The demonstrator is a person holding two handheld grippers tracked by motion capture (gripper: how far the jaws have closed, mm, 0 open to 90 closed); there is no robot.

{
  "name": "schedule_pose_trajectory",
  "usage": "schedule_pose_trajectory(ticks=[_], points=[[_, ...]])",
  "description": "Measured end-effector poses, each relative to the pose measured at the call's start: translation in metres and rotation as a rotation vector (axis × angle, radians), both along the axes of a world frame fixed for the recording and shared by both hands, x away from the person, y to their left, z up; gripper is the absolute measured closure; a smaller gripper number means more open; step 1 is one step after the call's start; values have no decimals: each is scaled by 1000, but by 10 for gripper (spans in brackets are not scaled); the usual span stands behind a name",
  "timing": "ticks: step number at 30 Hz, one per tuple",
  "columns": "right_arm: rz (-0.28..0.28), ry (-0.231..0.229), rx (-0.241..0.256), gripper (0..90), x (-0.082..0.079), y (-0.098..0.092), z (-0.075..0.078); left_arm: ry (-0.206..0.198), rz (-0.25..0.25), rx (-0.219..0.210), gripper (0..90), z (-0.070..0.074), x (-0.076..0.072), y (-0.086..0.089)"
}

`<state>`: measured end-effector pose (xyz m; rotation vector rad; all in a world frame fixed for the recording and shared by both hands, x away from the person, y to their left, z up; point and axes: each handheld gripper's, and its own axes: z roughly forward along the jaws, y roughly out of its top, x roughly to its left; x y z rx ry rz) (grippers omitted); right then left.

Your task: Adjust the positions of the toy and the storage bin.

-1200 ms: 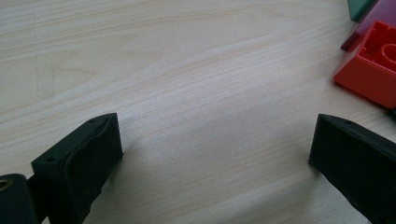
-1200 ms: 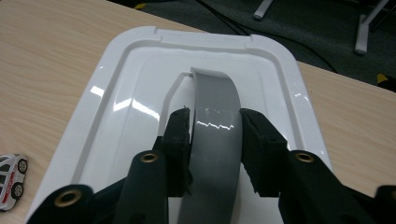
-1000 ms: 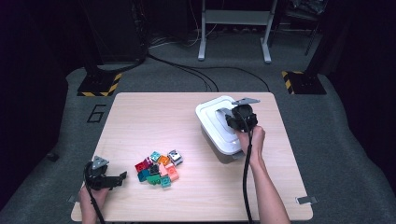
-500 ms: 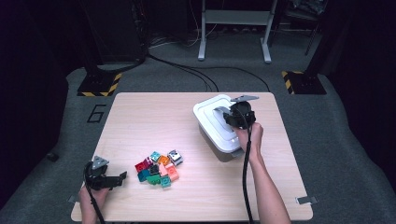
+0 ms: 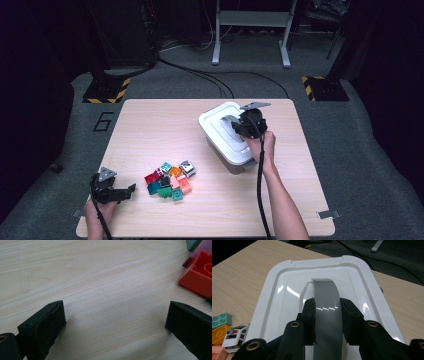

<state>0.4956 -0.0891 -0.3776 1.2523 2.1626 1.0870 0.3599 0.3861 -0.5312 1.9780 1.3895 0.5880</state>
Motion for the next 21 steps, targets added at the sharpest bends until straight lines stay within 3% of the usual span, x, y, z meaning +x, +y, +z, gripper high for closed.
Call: schedule_pose_trajectory(ticks=[1, 9, 21], points=[[1, 16, 8, 672, -1, 1, 0, 0, 0, 0, 26, 0, 0, 0], [63, 16, 15, 672, -2, 13, -1, 1, -1, 0, 26, 0, 0, 0], [104, 32, 42, 672, -3, 28, -2, 1, -1, 0, 26, 0, 0, 0]])
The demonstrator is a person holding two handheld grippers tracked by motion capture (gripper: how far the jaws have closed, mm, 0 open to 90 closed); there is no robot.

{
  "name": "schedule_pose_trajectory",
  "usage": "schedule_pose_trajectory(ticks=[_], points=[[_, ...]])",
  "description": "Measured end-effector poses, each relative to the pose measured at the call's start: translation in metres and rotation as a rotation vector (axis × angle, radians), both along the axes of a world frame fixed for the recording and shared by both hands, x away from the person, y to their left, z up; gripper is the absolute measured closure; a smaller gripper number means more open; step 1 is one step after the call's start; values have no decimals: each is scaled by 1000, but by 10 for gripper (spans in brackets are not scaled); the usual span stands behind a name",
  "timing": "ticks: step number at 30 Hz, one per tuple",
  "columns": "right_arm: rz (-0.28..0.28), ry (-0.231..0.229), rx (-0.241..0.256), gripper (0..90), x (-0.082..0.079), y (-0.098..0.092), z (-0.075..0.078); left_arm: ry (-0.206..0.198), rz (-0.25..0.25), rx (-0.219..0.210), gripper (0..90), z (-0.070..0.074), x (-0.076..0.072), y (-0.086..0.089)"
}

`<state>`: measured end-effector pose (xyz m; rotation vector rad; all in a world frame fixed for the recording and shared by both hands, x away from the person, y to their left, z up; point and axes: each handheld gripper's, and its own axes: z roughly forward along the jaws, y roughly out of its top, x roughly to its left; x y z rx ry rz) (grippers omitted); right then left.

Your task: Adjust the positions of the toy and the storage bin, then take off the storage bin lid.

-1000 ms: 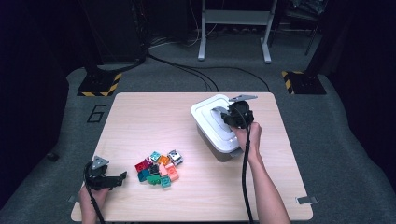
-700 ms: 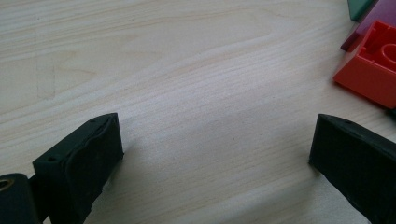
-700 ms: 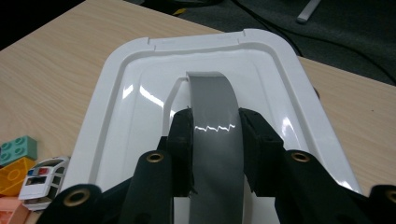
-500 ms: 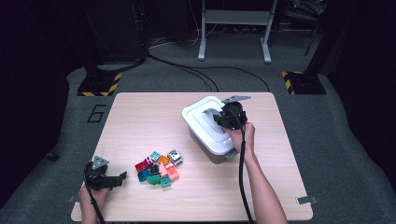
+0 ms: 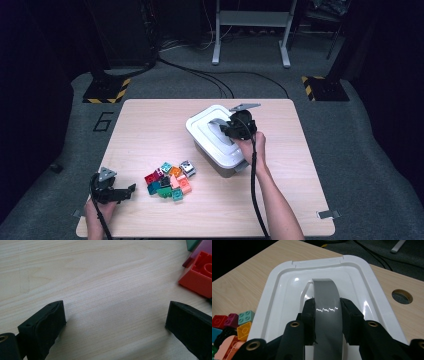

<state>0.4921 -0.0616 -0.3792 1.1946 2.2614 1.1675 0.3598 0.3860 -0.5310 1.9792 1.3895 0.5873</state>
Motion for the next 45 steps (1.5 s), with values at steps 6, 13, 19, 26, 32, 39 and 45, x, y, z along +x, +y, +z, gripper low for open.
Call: schedule_pose_trajectory(ticks=[6, 13, 19, 26, 32, 39, 45], points=[[17, 1, -4, 672, 0, 8, 0, 1, 0, 0, 26, 0, 0, 0], [16, -11, -18, 671, -1, 15, 0, 1, 0, 0, 26, 0, 0, 0], [11, -30, -25, 671, -3, 16, 3, 1, 0, 0, 26, 0, 0, 0], [4, -69, -21, 672, -8, 11, 19, 1, 0, 0, 26, 0, 0, 0], [2, -84, -34, 671, -10, 7, 25, 0, 0, 0, 26, 0, 0, 0], [-24, -100, -30, 671, -12, -6, 35, 1, 0, 0, 26, 0, 0, 0], [-49, -102, -28, 671, -12, -18, 39, -2, 1, 0, 26, 0, 0, 0]])
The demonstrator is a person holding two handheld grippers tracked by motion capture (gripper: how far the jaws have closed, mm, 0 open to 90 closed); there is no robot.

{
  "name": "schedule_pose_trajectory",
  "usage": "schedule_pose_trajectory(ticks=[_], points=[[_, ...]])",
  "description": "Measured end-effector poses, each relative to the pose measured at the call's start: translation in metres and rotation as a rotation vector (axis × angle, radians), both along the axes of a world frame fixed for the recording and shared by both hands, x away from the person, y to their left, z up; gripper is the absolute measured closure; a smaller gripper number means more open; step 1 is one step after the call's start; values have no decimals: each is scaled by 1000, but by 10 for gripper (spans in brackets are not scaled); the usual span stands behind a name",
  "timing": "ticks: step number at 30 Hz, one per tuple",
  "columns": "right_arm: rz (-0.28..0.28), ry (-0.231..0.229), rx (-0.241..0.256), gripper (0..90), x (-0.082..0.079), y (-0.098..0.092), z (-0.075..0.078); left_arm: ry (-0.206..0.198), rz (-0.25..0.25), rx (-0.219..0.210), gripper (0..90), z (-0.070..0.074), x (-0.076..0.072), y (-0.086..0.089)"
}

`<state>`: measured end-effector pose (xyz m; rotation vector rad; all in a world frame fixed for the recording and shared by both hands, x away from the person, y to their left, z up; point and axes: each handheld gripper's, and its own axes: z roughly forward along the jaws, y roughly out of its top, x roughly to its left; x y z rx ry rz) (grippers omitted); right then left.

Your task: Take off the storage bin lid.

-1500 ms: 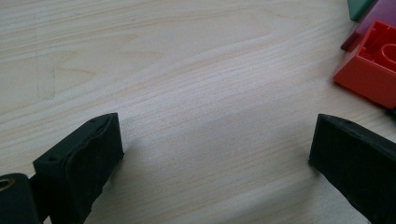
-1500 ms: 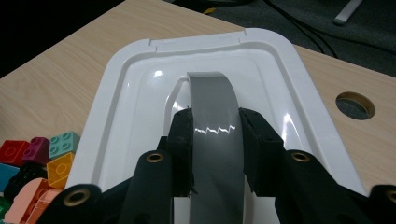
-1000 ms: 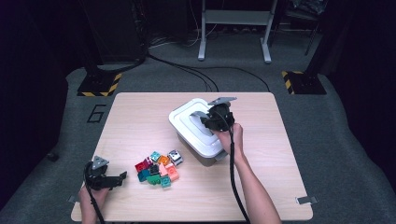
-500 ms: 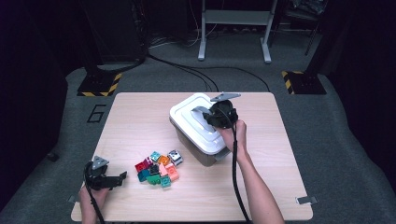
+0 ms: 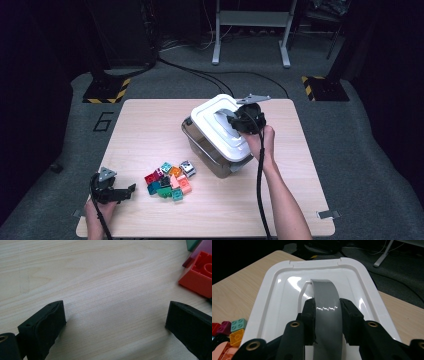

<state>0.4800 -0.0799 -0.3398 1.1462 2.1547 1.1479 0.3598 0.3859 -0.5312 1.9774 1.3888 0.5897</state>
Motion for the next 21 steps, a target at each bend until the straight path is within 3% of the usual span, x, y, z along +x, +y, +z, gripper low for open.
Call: schedule_pose_trajectory(ticks=[21], points=[[-98, -23, 17, 671, -3, -52, 8, 3, -1, 0, 26, 0, 0, 0]])
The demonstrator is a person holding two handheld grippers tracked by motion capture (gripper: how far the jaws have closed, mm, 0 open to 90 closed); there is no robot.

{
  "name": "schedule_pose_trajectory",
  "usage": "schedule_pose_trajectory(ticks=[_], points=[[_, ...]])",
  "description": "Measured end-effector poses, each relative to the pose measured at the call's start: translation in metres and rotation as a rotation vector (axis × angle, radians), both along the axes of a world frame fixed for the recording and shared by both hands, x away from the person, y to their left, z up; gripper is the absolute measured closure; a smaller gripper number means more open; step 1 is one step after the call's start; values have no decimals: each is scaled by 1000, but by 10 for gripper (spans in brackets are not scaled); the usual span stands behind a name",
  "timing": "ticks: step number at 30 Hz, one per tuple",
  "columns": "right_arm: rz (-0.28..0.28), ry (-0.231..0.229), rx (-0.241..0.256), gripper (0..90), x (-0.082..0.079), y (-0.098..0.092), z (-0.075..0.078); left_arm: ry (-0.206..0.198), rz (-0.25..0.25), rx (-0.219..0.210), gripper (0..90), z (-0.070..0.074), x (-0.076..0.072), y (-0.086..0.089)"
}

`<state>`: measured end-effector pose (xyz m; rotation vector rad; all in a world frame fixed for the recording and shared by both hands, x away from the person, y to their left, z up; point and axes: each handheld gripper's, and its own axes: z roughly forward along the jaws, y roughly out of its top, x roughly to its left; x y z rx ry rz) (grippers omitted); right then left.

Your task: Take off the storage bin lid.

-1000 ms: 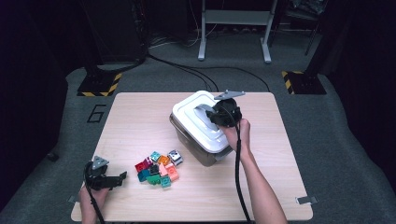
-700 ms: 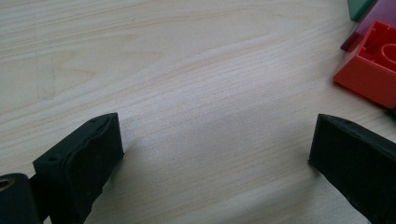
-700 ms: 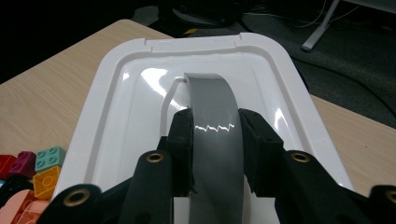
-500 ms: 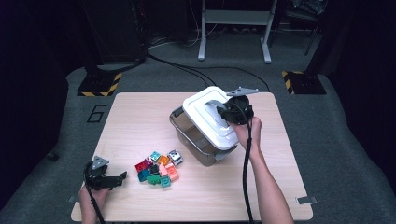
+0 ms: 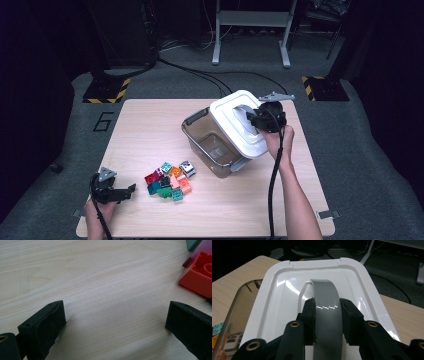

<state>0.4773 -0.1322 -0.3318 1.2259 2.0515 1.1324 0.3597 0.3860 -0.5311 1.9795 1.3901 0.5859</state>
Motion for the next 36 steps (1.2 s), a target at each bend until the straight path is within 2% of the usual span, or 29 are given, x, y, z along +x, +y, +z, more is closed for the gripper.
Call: schedule_pose_trajectory(ticks=[12, 23, 27, 28, 36], points=[[-87, 6, 7, 671, 1, -34, -1, 1, 0, 0, 26, 0, 0, 0], [-176, 15, 8, 670, 1, -68, -8, -6, 2, 0, 26, 0, 0, 0], [-212, 22, 10, 670, 1, -79, -12, -2, 0, 0, 26, 0, 0, 0], [-235, 25, 9, 670, 1, -84, -15, -1, 0, 1, 26, 0, 0, 0], [-309, 48, -3, 670, 7, -98, -31, -1, 1, -1, 26, 0, 0, 0]])
